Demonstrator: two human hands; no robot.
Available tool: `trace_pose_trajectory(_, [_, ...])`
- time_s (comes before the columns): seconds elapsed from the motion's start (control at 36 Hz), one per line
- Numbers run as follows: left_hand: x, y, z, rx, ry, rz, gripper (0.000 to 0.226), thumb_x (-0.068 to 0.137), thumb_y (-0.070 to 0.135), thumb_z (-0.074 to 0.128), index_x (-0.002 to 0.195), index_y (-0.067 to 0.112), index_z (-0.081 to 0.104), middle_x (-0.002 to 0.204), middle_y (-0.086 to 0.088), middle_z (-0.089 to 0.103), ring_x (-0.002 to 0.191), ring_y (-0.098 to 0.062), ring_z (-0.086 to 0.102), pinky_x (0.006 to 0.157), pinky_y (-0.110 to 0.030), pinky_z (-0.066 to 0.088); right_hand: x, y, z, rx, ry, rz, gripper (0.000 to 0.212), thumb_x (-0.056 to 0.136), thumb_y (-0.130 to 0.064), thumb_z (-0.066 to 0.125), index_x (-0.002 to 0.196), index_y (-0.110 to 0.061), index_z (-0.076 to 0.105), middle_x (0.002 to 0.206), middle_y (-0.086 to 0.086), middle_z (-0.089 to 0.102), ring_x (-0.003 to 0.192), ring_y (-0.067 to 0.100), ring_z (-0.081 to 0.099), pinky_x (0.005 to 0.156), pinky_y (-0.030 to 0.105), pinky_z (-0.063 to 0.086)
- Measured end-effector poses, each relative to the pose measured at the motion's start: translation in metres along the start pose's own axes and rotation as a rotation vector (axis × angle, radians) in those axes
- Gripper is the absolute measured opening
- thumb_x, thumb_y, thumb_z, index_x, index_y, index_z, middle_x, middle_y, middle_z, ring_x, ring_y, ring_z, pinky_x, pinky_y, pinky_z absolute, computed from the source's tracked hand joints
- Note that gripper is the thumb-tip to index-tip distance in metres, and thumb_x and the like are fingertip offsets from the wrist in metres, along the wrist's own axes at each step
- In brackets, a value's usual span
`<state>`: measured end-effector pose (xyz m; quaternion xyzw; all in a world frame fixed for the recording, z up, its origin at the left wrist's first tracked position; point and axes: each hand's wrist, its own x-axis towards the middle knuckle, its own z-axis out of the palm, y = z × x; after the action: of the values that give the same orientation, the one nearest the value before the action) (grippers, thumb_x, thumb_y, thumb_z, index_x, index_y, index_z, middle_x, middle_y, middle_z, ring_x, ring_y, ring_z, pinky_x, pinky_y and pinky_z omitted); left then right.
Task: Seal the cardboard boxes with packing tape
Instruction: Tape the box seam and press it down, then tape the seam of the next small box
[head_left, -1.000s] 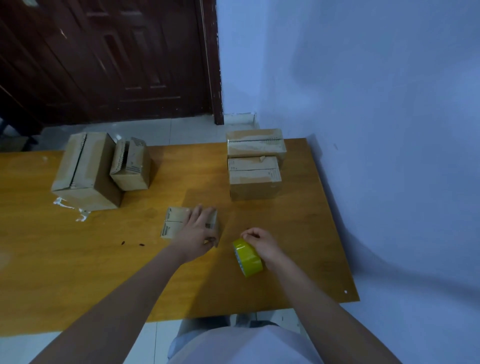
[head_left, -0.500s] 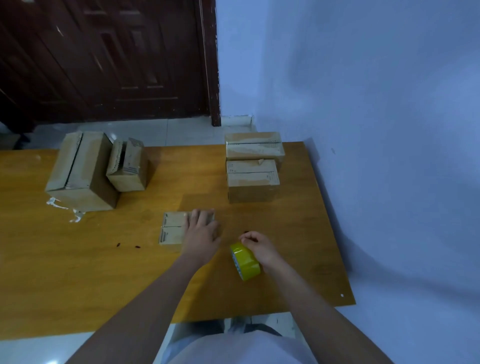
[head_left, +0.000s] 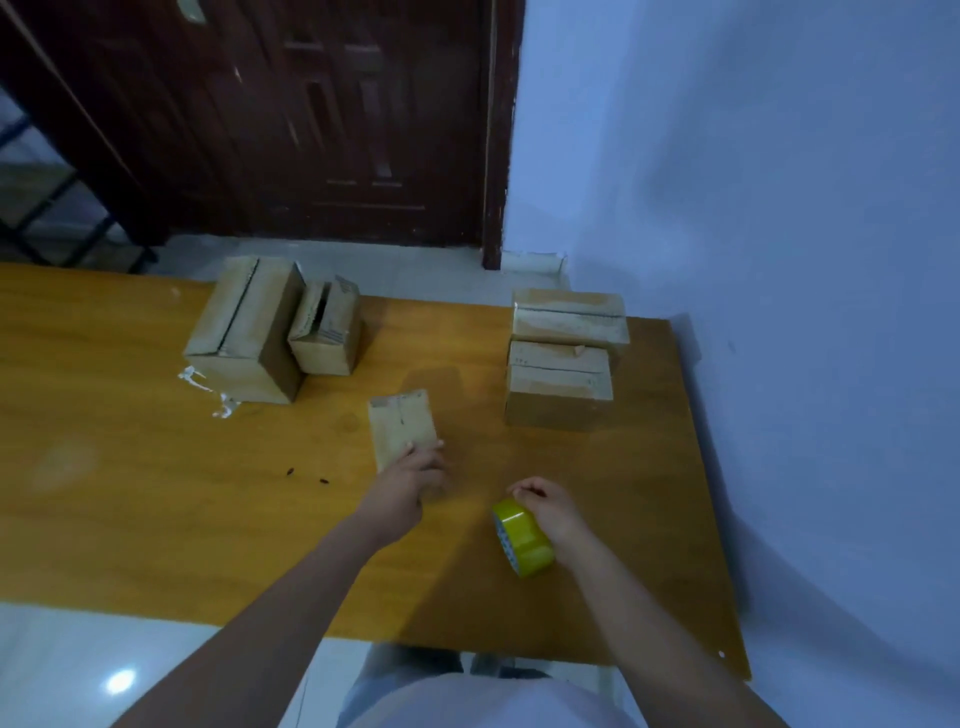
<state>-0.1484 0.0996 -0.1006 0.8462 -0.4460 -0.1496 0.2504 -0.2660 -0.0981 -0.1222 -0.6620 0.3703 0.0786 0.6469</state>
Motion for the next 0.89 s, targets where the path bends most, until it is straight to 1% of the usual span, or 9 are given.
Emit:
trace_pose_trajectory(0.08, [-0.011, -0.008, -0.003, -0.113, 0.187, -0.01, 0.052, 0.067, -0.033, 0.04, 0.074, 0.007, 0.071, 0.097, -0.005, 0.067, 0.122, -0.017, 0.05, 0.099, -0.049, 0.046, 0.003, -0.005, 0.007, -0.017, -0.039, 0.024, 0.022, 0.09, -0.009, 0.058, 0.073, -0.022, 0.064, 0.077, 0.002, 0.061, 0.074, 0.021, 0.055, 0.069, 0.029, 0.042])
trace_pose_trajectory(0.14, [-0.014, -0.009, -0.006, -0.179, 0.347, -0.092, 0.042, 0.069, -0.029, 0.045, 0.069, 0.006, 0.069, 0.099, -0.006, 0.067, 0.111, -0.021, 0.057, 0.079, -0.047, 0.055, 0.004, -0.008, 0.011, -0.007, -0.039, 0.015, 0.022, 0.089, -0.008, 0.059, 0.072, -0.021, 0.065, 0.078, 0.002, 0.062, 0.078, 0.022, 0.056, 0.072, 0.03, 0.042])
trace_pose_trajectory(0.22, [-0.01, 0.003, -0.011, -0.047, 0.49, -0.256, 0.024, 0.082, -0.001, 0.052, 0.098, 0.005, 0.069, 0.124, -0.012, 0.059, 0.116, -0.029, 0.053, 0.088, -0.051, 0.05, 0.0, -0.015, 0.015, 0.028, -0.051, 0.022, 0.02, 0.089, -0.007, 0.059, 0.074, -0.018, 0.065, 0.077, 0.003, 0.063, 0.072, 0.019, 0.057, 0.063, 0.025, 0.045])
trace_pose_trajectory(0.33, [0.009, 0.02, -0.009, 0.144, 0.246, -0.723, 0.078, 0.086, 0.055, 0.059, 0.144, 0.014, 0.029, 0.154, -0.014, 0.019, 0.142, -0.034, 0.017, 0.113, -0.049, 0.016, -0.005, -0.024, 0.018, 0.009, -0.059, 0.013, 0.018, 0.09, -0.011, 0.059, 0.076, -0.02, 0.066, 0.082, 0.003, 0.064, 0.076, 0.018, 0.059, 0.065, 0.026, 0.046])
trace_pose_trajectory(0.42, [0.018, 0.016, -0.009, 0.121, 0.074, -0.826, 0.087, 0.083, 0.056, 0.06, 0.146, 0.017, 0.014, 0.152, -0.013, 0.017, 0.139, -0.034, 0.02, 0.113, -0.054, 0.017, -0.009, -0.029, 0.019, 0.018, -0.058, -0.006, 0.017, 0.09, -0.011, 0.059, 0.076, -0.02, 0.066, 0.083, 0.002, 0.065, 0.078, 0.018, 0.059, 0.068, 0.028, 0.046])
trace_pose_trajectory(0.56, [0.015, -0.005, -0.025, 0.249, -0.043, -0.67, 0.087, 0.078, 0.043, 0.066, 0.144, 0.021, 0.014, 0.147, -0.004, 0.022, 0.138, -0.029, 0.02, 0.11, -0.066, 0.008, -0.011, -0.043, 0.017, 0.025, -0.023, -0.047, 0.021, 0.089, -0.006, 0.059, 0.073, -0.019, 0.067, 0.079, 0.002, 0.065, 0.079, 0.019, 0.058, 0.076, 0.032, 0.044])
trace_pose_trajectory(0.69, [0.009, -0.018, -0.039, 0.271, -0.108, -0.482, 0.089, 0.076, 0.037, 0.067, 0.147, 0.024, 0.014, 0.155, 0.0, 0.007, 0.145, -0.023, -0.003, 0.109, -0.067, -0.008, -0.012, -0.062, 0.015, -0.005, -0.013, -0.084, 0.021, 0.089, -0.008, 0.06, 0.073, -0.02, 0.067, 0.081, 0.001, 0.065, 0.083, 0.02, 0.058, 0.078, 0.032, 0.042])
trace_pose_trajectory(0.81, [0.015, -0.009, -0.052, 0.008, 0.104, -0.27, 0.079, 0.071, 0.062, 0.037, 0.137, 0.02, 0.042, 0.148, -0.004, 0.027, 0.139, -0.022, 0.014, 0.115, -0.046, 0.007, -0.015, -0.087, 0.025, -0.024, -0.016, -0.136, 0.021, 0.089, -0.007, 0.06, 0.073, -0.019, 0.067, 0.079, -0.002, 0.064, 0.079, 0.013, 0.057, 0.075, 0.026, 0.042])
trace_pose_trajectory(0.89, [0.03, 0.023, -0.065, -0.21, 0.097, -0.195, 0.066, 0.082, 0.07, 0.044, 0.116, 0.014, 0.059, 0.116, 0.0, 0.051, 0.115, -0.016, 0.04, 0.085, -0.018, 0.029, -0.018, -0.108, 0.034, -0.045, 0.013, -0.199, 0.017, 0.088, -0.004, 0.06, 0.077, -0.013, 0.068, 0.076, -0.001, 0.063, 0.074, 0.009, 0.055, 0.068, 0.021, 0.042])
